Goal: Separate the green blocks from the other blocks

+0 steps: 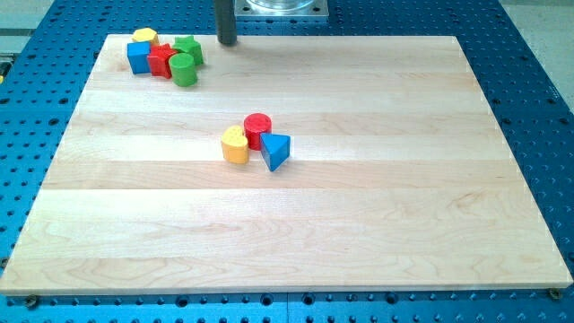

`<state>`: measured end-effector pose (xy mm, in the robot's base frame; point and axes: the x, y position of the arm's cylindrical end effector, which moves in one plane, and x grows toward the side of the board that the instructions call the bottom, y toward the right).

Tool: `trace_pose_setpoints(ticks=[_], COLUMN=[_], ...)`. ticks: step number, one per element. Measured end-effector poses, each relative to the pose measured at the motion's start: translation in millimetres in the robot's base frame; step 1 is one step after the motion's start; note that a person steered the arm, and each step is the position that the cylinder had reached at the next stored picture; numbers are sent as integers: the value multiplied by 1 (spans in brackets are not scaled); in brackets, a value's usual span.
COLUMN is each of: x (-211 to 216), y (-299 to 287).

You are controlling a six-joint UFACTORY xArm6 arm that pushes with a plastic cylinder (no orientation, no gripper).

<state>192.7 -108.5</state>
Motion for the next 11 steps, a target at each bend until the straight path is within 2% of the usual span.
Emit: trace_pose_setpoints(ticks=[2, 5, 6, 8, 10, 11], x=[5, 124, 149, 147, 156, 143], y=[-52, -30, -30, -8, -31, -31])
